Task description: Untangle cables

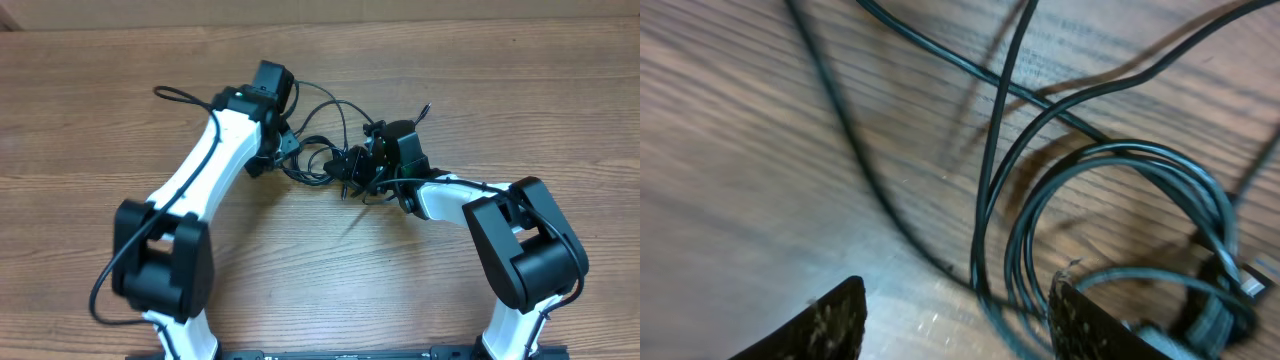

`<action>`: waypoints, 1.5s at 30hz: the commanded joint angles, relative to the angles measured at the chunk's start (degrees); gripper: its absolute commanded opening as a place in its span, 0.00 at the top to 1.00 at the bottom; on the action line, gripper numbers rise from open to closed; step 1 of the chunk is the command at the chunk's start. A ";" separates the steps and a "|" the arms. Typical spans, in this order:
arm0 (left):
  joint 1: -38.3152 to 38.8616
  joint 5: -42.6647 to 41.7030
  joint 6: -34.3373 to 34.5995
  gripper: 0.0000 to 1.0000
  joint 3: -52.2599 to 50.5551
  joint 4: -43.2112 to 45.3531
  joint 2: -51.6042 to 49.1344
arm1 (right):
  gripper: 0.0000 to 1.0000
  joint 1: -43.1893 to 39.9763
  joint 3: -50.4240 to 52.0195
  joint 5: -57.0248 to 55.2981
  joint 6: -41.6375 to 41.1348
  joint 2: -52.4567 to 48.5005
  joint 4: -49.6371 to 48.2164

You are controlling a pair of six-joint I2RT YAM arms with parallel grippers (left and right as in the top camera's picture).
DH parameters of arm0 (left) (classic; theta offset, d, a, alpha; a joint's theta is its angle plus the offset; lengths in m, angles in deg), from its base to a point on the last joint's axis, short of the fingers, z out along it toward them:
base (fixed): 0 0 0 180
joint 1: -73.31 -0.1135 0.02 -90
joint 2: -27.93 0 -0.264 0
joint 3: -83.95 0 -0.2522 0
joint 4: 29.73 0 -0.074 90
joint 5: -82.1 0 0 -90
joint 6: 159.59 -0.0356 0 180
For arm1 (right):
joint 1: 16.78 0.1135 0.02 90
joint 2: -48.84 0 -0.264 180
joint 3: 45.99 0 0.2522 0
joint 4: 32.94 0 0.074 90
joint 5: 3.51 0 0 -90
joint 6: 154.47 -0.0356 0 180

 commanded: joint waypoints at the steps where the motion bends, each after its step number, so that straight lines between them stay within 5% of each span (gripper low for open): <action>1: 0.42 -2.16 0.63 0.45 -0.61 1.70 -2.95 | 0.93 -0.22 0.02 0.70 0.83 0.04 -0.44; 4: 0.44 -2.75 0.61 0.51 -0.61 3.39 -4.11 | 0.93 -0.22 0.00 0.70 0.83 0.04 -0.44; 6: 0.44 -2.86 0.59 0.71 -0.61 3.89 -4.20 | 0.93 -0.22 0.02 0.70 0.83 0.04 -0.46; 7: 0.44 -2.86 0.59 0.90 -0.61 4.07 -4.20 | 0.93 -0.22 0.02 0.70 0.83 0.04 -0.46; 8: 0.42 -2.93 0.59 0.96 -0.59 4.22 -4.15 | 0.93 -0.22 0.02 0.68 0.83 0.04 -0.44; 32: -7.63 -4.87 -1.77 0.96 5.27 -0.11 13.70 | 0.96 -0.22 0.02 -3.39 0.81 0.04 2.58; 45: -14.38 -23.10 -1.84 0.96 5.27 0.59 19.30 | 0.96 -0.22 0.02 -7.34 0.79 0.04 5.22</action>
